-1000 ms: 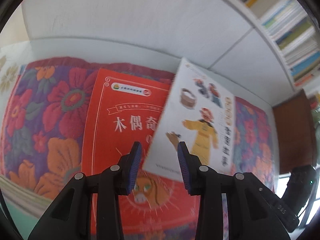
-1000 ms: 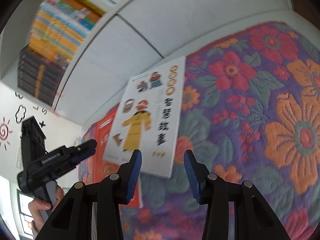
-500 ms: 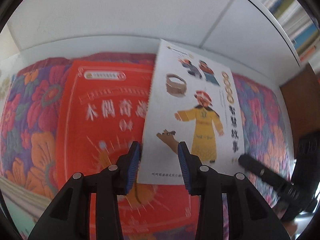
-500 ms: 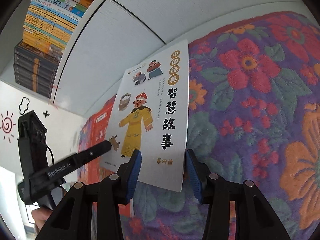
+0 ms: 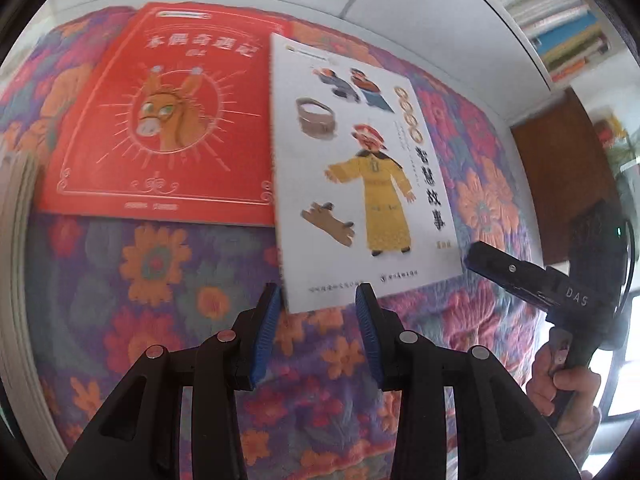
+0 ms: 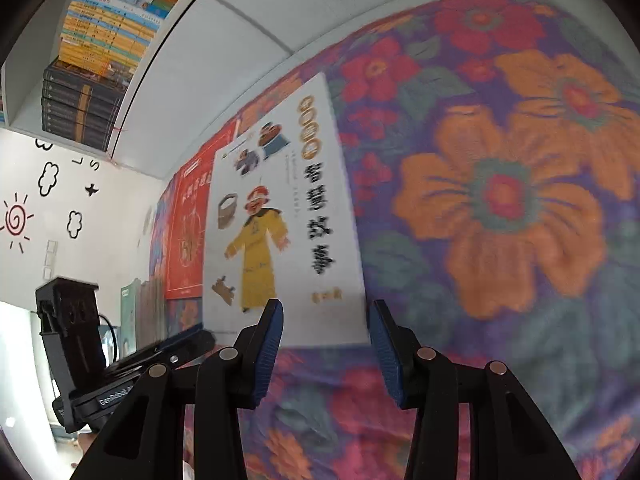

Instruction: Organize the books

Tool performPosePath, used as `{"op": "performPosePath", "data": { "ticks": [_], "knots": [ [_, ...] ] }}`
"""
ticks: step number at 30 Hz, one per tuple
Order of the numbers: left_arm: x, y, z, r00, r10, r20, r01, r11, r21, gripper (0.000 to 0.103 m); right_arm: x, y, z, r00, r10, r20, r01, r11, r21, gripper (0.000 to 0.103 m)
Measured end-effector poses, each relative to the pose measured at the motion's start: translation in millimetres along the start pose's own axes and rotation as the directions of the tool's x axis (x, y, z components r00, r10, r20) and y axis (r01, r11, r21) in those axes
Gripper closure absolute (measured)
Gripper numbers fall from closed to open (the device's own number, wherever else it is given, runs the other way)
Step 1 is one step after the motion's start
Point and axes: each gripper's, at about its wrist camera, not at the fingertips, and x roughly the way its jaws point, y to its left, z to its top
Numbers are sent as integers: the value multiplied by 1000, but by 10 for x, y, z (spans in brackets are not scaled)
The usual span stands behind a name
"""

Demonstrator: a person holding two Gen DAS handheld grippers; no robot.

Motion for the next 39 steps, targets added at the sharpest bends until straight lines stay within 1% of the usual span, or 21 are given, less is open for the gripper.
{"op": "performPosePath", "data": {
  "ticks": [2, 4, 6, 7, 9, 11, 14, 16, 18, 20, 22, 23, 25, 26, 28, 29, 31, 32, 36, 38, 39],
  "knots": [
    [9, 46, 83, 1000, 9, 21, -9, 1000, -18, 68, -34, 10, 61, 999, -45, 28, 46, 999, -24, 59],
    [99, -2, 169, 1000, 8, 8, -8, 999, -34, 68, -9, 35, 175, 998, -34, 58, 37, 998, -47, 59],
    [161, -87, 167, 1000, 26, 3, -26, 999, -30, 68, 170, 122, 288, 999, -41, 30, 43, 997, -59, 59],
    [158, -149, 135, 998, 58, 14, -58, 998, -11, 68, 233, 154, 296, 999, -47, 14, 48, 997, -65, 56],
    [152, -234, 57, 996, 88, 17, -88, 996, 21, 68, 262, 262, 264, 995, -97, 18, 99, 989, -111, 55],
    [115, -275, -23, 999, 52, 4, -52, 998, 26, 68, 212, 251, 204, 995, -95, 9, 95, 988, -118, 55],
    [29, -277, -244, 999, -4, -39, 5, 1000, 22, 68, 111, 75, 59, 998, -40, -44, 36, 997, -72, 55],
    [27, -309, -471, 997, 7, -75, -5, 1000, 28, 68, 21, 13, -55, 997, -23, -68, 19, 998, -63, 55],
    [36, -348, -791, 992, 23, -125, -18, 999, 39, 68, -77, -16, -238, 994, -32, -104, 25, 998, -63, 55],
    [21, -373, -1095, 985, 21, -171, -12, 999, 50, 68, -196, -1, -472, 987, -63, -151, 48, 994, -101, 55],
    [-36, -365, -1267, 978, -2, -208, 15, 998, 60, 68, -264, -3, -667, 970, -73, -231, 44, 991, -128, 56],
    [-42, -343, -1275, 974, -14, -226, 26, 998, 52, 68, -288, -21, -731, 964, -69, -258, 36, 991, -130, 56],
    [-77, -268, -1186, 978, -3, -210, 14, 999, 50, 68, -332, -70, -782, 956, -63, -287, 23, 990, -141, 56],
    [-78, -239, -1122, 979, 5, -205, 5, 999, 50, 68, -347, -87, -763, 959, -61, -277, 21, 989, -148, 56],
    [-72, -181, -956, 978, -29, -207, 37, 999, 33, 68, -359, -144, -647, 967, -64, -246, 28, 988, -149, 56],
    [-63, -184, -894, 978, -44, -202, 52, 998, 37, 68, -331, -153, -596, 968, -46, -245, 11, 990, -143, 56],
    [-43, -142, -845, 977, -23, -210, 37, 997, 64, 68, -217, -191, -517, 962, -27, -271, -9, 991, -131, 56],
    [7, -156, -798, 977, -26, -213, 41, 997, 63, 68, -187, -172, -491, 963, -13, -270, -26, 990, -142, 56],
    [36, -47, -692, 968, -111, -227, 115, 993, 7, 68, -156, -111, -467, 955, -7, -297, -58, 977, -207, 56],
    [66, 58, -672, 957, -187, -224, 181, 982, -49, 68, -142, -184, -434, 950, 48, -308, -104, 980, -167, 56],
    [79, 103, -661, 950, -221, -222, 208, 975, -78, 68, -143, -265, -407, 945, 97, -313, -142, 982, -123, 56]
  ]
}}
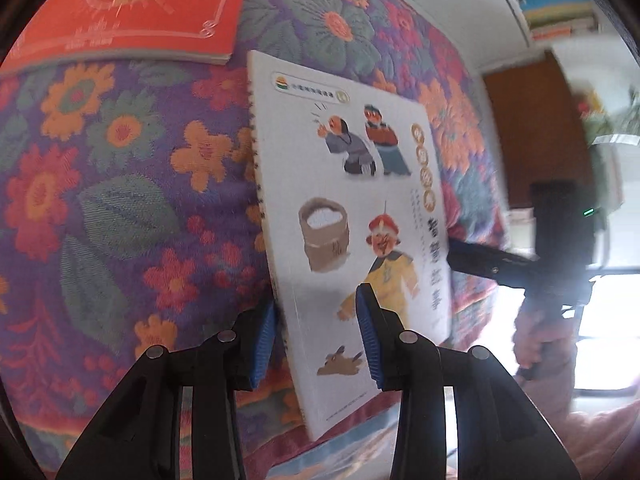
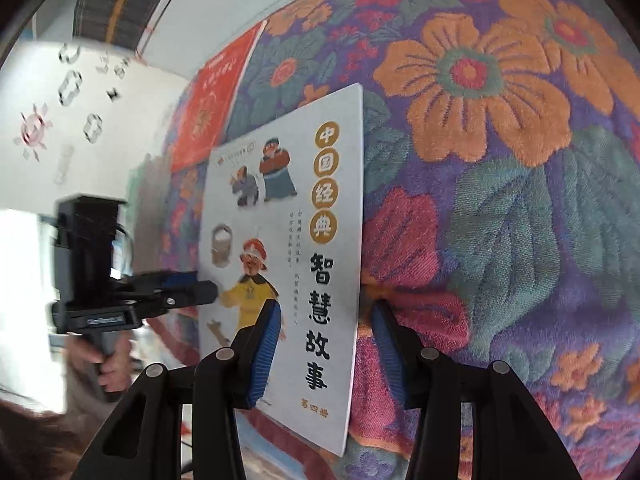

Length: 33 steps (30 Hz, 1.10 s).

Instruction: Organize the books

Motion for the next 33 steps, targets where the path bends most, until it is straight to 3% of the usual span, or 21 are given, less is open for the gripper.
{"op": "performPosePath", "data": {
  "ticks": [3, 5, 8, 14, 19, 27, 30, 33],
  "knots": [
    [21, 157, 87, 994, -105, -17, 104, 991, -89, 69, -2, -170, 39, 994, 107, 27, -109, 992, 69, 61],
    [32, 252, 125, 994, -106, -30, 101, 985, -142, 83, 15, -230, 66, 989, 141, 38, -144, 986, 85, 67],
    [46, 340, 135, 989, -145, -41, 136, 974, -179, 82, 23, -296, 82, 992, 124, 41, -127, 986, 104, 92],
    [44, 244, 147, 995, -91, -42, 84, 985, -153, 83, 26, -225, 100, 996, 78, 48, -83, 990, 111, 92],
    [145, 178, 211, 996, -86, -29, 78, 977, -197, 83, 25, -190, 112, 997, 57, 58, -64, 992, 111, 90],
    [212, -78, 157, 1000, 30, 8, -28, 984, -175, 83, -22, 128, 75, 986, -123, 116, 118, 992, 47, 82],
    [256, -283, 170, 992, 126, -3, -126, 984, -129, 81, -95, 154, 34, 987, -98, 127, 91, 994, 65, 84],
    [300, -509, 190, 968, 250, -13, -250, 966, -67, 81, -190, 155, -5, 991, -26, 129, 15, 996, 85, 86]
  ]
}}
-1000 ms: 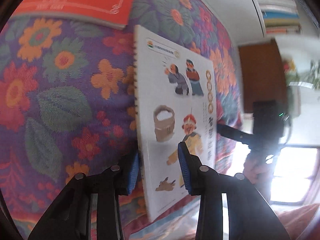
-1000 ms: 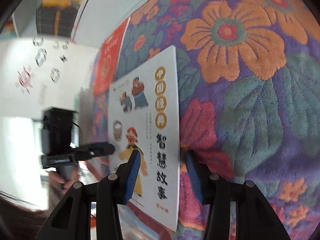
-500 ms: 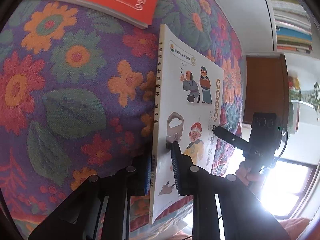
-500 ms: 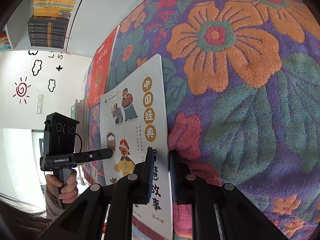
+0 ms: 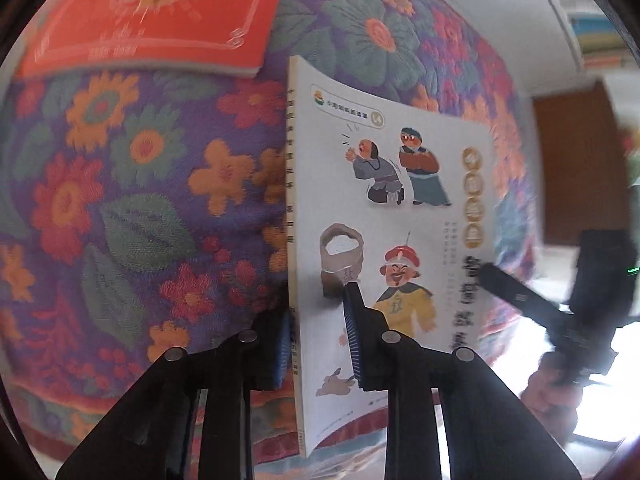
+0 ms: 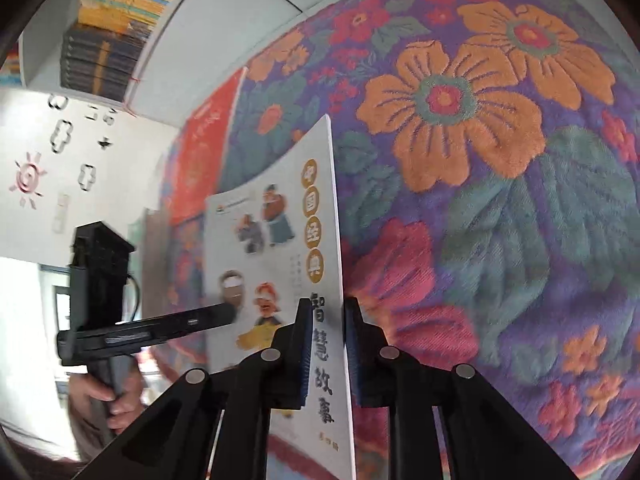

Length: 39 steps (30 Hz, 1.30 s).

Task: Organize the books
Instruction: 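Carry the upright white book with both tools toward the standing books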

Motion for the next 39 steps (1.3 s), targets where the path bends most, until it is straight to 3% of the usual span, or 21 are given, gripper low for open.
{"op": "performPosePath", "data": {
  "ticks": [3, 10, 18, 39],
  "knots": [
    [43, -115, -36, 999, 42, -12, -42, 999, 25, 80, -74, 90, -64, 1000, 22, -7, -22, 1000, -17, 87],
    [72, -71, -238, 999, -22, -44, 22, 1000, 7, 82, -164, 115, -175, 999, 48, -16, -48, 999, 21, 87],
    [-128, -182, -236, 1000, 21, -6, -21, 996, 92, 82, -207, 586, -268, 1000, 4, 26, -3, 998, -64, 87],
    [-896, 439, -188, 995, 14, 103, -26, 993, 118, 82, -84, 1354, -314, 997, 35, 66, -27, 994, -109, 87]
  ]
}}
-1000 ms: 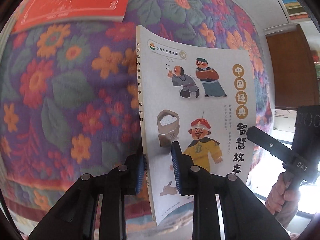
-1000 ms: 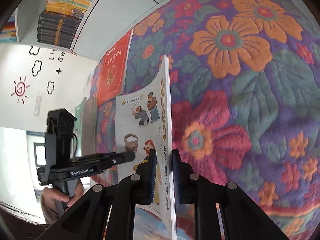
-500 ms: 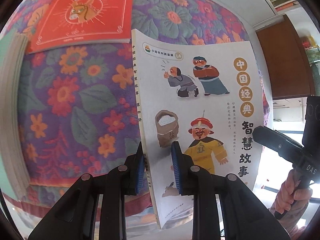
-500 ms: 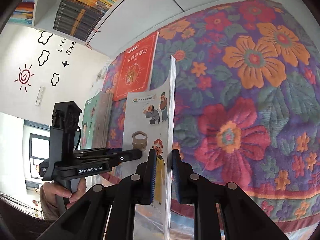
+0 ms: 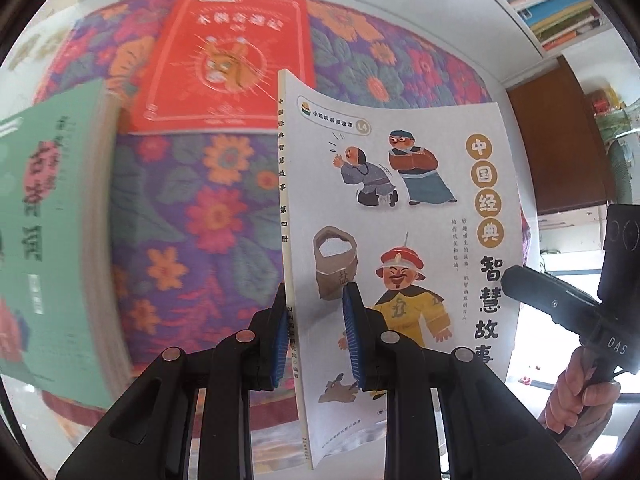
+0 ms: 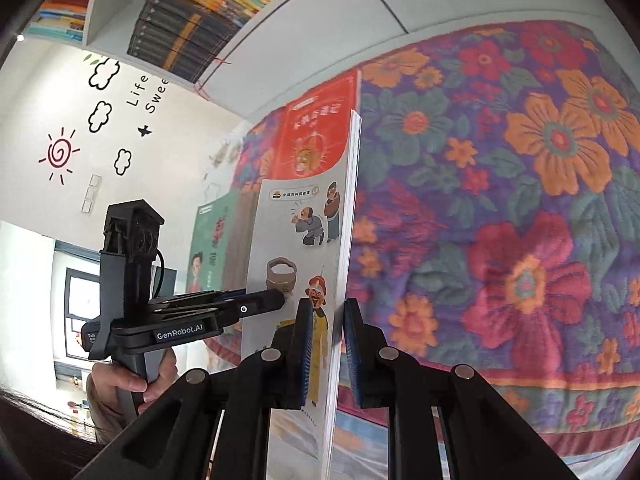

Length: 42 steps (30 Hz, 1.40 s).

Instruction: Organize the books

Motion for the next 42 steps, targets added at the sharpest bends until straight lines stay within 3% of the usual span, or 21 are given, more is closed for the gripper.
{"op": "performPosePath", "data": {
  "ticks": [14, 24, 31, 42],
  "knots": [
    [-626, 986, -10, 996, -4, 84, 11, 996, -84, 82, 609, 849, 179, 999, 52, -8, -52, 998, -45, 87],
    [-950, 1826, -24, 989, 28, 145, 0, 982, -190, 82, 1351, 1438, 341, 993, 94, -71, -101, 991, -90, 87],
    [-1041, 2285, -20, 985, 40, 165, 1, 970, -244, 82, 1823, 1610, 379, 987, 114, -112, -124, 989, -84, 87],
    [-977, 2602, 10, 984, 47, 170, 6, 955, -298, 80, 2193, 1615, 427, 986, 97, -138, -106, 993, -57, 87]
  ]
}}
